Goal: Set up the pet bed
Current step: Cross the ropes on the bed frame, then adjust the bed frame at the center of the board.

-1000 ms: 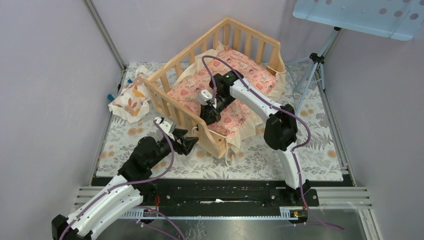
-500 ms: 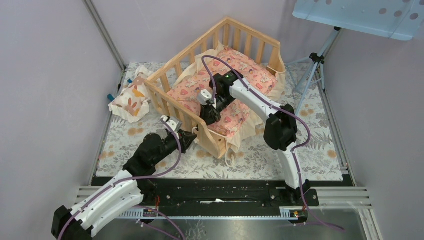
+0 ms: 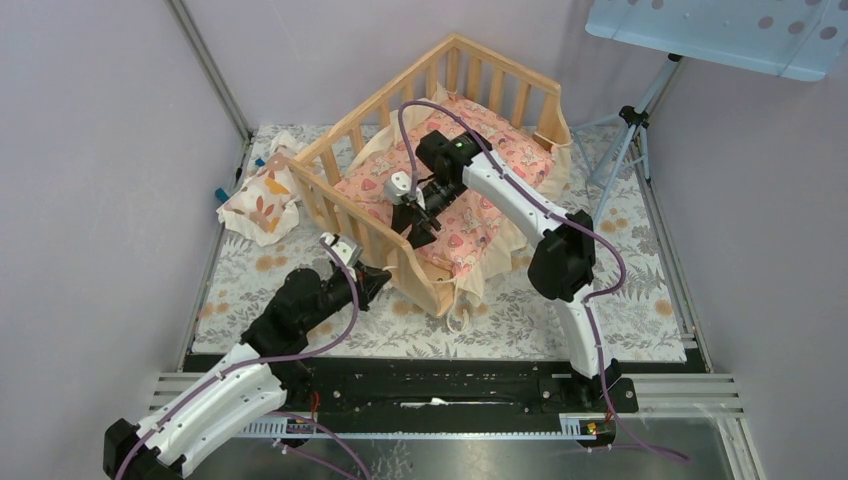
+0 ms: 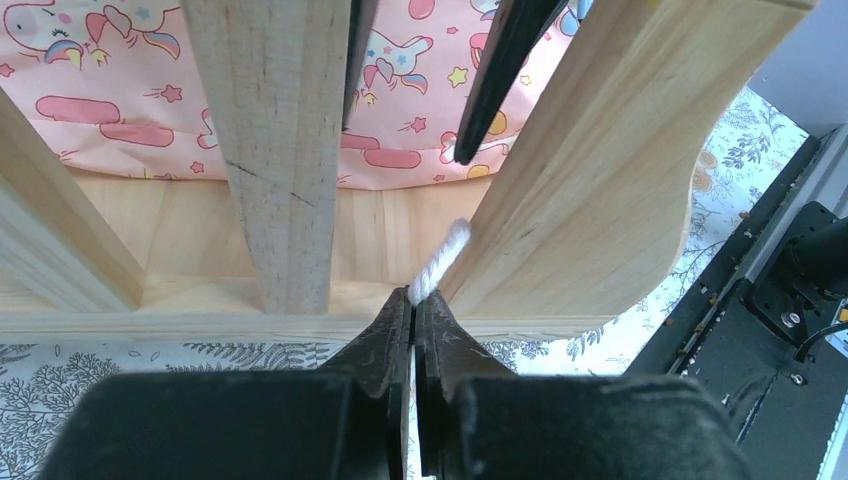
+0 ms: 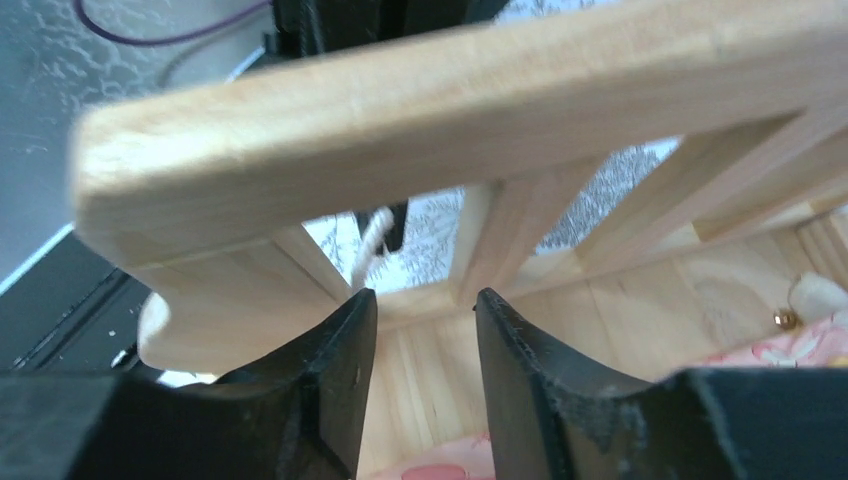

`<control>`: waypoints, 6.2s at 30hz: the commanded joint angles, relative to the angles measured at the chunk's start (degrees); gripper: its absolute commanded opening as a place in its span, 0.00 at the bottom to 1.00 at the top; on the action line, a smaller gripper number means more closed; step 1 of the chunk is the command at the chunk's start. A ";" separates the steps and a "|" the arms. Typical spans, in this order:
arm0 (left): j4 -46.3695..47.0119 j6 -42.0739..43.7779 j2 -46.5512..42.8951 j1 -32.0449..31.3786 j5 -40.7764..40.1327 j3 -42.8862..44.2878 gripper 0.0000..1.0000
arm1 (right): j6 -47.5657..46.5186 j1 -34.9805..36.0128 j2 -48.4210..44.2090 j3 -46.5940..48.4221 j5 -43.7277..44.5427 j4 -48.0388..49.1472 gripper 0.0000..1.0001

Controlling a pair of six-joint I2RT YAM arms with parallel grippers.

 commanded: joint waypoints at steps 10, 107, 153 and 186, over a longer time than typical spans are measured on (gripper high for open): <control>-3.25 -5.71 5.05 -0.24 -1.08 6.10 0.00 | 34.20 -7.13 -23.55 -25.54 11.41 37.84 0.73; -14.64 -24.79 3.00 2.73 5.72 5.40 0.00 | 76.93 24.96 -55.34 -72.25 32.76 95.47 0.00; -21.53 -28.88 -6.45 2.66 12.35 7.97 0.00 | 67.21 41.00 -49.26 -60.18 22.43 81.41 0.00; -18.87 -28.27 0.51 2.64 7.61 8.52 0.00 | 83.49 35.54 -50.92 -63.07 80.09 89.17 0.72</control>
